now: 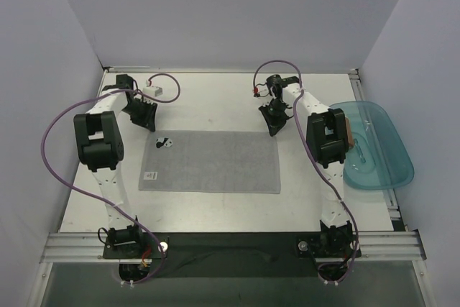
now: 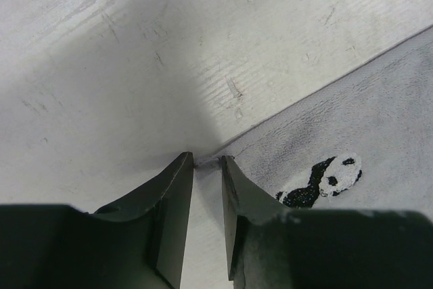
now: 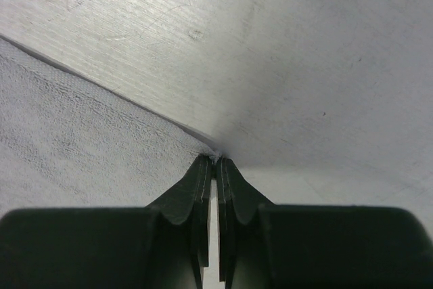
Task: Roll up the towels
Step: Flatten the towel
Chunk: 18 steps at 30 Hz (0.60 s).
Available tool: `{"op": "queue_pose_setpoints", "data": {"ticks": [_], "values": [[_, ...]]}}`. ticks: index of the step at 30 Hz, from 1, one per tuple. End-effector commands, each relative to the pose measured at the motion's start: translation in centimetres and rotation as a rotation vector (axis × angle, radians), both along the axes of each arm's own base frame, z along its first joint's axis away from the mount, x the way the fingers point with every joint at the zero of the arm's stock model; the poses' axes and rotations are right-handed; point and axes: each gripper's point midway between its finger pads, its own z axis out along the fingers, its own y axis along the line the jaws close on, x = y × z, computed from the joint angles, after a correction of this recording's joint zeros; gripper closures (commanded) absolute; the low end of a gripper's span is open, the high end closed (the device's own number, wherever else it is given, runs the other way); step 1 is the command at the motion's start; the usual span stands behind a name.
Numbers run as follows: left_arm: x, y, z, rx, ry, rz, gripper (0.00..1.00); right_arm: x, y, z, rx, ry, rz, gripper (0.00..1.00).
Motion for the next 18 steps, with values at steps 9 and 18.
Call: {"op": "queue_pose_setpoints", "data": {"ticks": [9,18], "values": [[-1.2,-0.4,-0.8,0.005,0.034,-0.033,1.00,0.5,-0.6,0.4,-0.024,0.002,0.003,1.00],[2.6,-0.6,3.3,-0.050,-0.084,0.019,1.00,4.1,-1.7,3.3,0.013,-0.112,-0.054,1.00]]}}
